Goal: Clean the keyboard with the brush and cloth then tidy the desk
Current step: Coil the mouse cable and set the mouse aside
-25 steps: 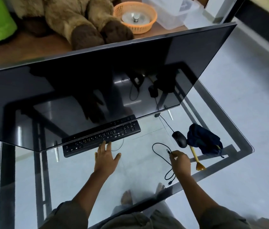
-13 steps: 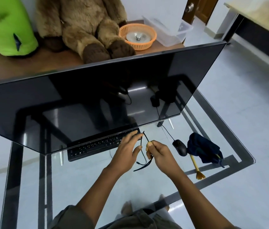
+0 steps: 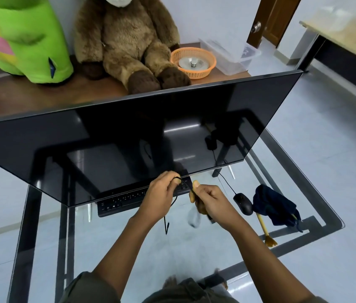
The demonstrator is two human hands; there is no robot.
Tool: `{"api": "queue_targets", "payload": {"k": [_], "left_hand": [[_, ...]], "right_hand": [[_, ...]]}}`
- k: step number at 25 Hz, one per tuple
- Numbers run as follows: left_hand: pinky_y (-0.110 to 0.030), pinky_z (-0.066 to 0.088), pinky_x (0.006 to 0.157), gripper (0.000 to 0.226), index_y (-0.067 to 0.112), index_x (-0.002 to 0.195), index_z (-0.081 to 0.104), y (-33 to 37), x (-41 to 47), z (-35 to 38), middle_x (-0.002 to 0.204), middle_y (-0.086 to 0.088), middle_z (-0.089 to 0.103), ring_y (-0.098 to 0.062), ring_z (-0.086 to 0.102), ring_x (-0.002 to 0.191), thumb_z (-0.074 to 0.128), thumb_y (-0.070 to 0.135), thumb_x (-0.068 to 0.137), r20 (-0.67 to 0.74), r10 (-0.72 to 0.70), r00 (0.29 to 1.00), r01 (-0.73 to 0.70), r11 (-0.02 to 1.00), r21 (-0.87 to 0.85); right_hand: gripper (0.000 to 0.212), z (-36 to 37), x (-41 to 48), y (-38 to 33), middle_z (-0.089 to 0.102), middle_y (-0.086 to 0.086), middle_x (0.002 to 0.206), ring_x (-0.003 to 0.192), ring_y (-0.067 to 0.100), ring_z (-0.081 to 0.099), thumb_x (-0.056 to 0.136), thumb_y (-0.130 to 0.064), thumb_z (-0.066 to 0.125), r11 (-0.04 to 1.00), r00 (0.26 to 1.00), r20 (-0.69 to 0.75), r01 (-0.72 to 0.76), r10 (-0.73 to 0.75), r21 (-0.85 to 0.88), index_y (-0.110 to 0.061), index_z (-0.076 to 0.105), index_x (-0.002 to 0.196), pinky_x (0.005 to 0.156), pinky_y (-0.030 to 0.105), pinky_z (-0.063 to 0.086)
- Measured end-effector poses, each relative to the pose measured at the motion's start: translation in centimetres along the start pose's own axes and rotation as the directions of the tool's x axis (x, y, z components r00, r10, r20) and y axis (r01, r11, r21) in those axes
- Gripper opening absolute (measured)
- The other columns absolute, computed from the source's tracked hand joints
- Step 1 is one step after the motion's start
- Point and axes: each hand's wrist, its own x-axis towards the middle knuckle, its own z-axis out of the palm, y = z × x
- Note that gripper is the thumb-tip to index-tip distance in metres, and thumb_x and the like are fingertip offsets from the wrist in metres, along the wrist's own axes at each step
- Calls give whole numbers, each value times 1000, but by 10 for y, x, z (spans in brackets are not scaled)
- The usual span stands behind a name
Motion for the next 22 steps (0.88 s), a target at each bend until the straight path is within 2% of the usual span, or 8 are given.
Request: {"api": "queue_targets", "payload": {"k": [4, 6, 8, 10, 11, 14, 17, 22], "left_hand": [[-24, 46, 67, 20, 16, 93, 58, -15, -3, -11, 85, -2, 68, -12, 62, 79, 42, 21, 104, -169, -261, 950, 248, 964, -96], [-24, 42, 62, 22, 12, 91, 58, -31, -2, -19, 84, -7, 67, -17, 57, 73, 41, 17, 104, -180, -384, 905, 377, 923, -76], [-26, 40, 62, 23, 18, 84, 58, -44, -4, -24, 84, -6, 64, -21, 57, 80, 45, 17, 103, -44, -449, 893, 450, 892, 45], [-25, 41, 75, 13, 23, 91, 62, -47, -8, -22, 94, 1, 61, -20, 59, 93, 53, 18, 99, 94, -447, 889, 430, 889, 160], [-23, 41, 85, 16, 23, 107, 64, -42, -11, -21, 106, 3, 60, -15, 58, 102, 57, 14, 95, 135, -405, 904, 385, 910, 153], [-19, 39, 103, 56, 26, 133, 52, -5, -16, -20, 131, 12, 54, 1, 49, 121, 59, 0, 85, 180, -175, 968, 192, 978, -77], [-24, 44, 104, 47, 22, 119, 61, 26, -17, -19, 118, 7, 66, -8, 59, 119, 55, -9, 84, 254, -9, 967, 109, 918, -381], [-37, 52, 82, 20, 3, 90, 65, 46, -18, -26, 77, -9, 61, -22, 61, 76, 45, 6, 85, 338, -87, 937, 303, 685, -663]], "right_hand": [[56, -9, -2, 9, 29, 1, 54, 50, 17, 24, 96, -59, 49, 989, 993, 69, -90, 98, -115, -15, 50, 62, 52, 34, 16], [48, -13, -5, 8, 23, 0, 55, 52, 18, 17, 96, -46, 55, 990, 976, 191, -123, 109, 66, -13, 45, 62, 54, 33, 15], [42, -14, -9, 0, 19, -2, 53, 50, 14, 15, 95, -37, 57, 935, 954, 292, -166, 71, 314, -11, 44, 64, 54, 28, 20], [39, -9, -13, -16, 16, -2, 54, 49, 13, 15, 98, -35, 54, 875, 942, 335, -192, 36, 445, -12, 45, 68, 51, 26, 23], [39, -6, -14, -25, 15, -1, 55, 48, 13, 15, 100, -35, 52, 864, 943, 330, -197, 38, 464, -12, 45, 69, 50, 25, 23], [38, 2, -12, -46, 15, -1, 58, 48, 14, 12, 103, -36, 47, 885, 959, 275, -192, 76, 425, -16, 46, 71, 44, 23, 17], [38, 3, -11, -56, 14, 0, 60, 48, 13, 11, 103, -37, 45, 887, 964, 249, -193, 92, 420, -17, 47, 71, 42, 22, 12], [38, 2, -12, -64, 15, 2, 60, 46, 12, 12, 103, -36, 46, 861, 979, 198, -146, 54, 487, -15, 49, 71, 39, 22, 12]]}}
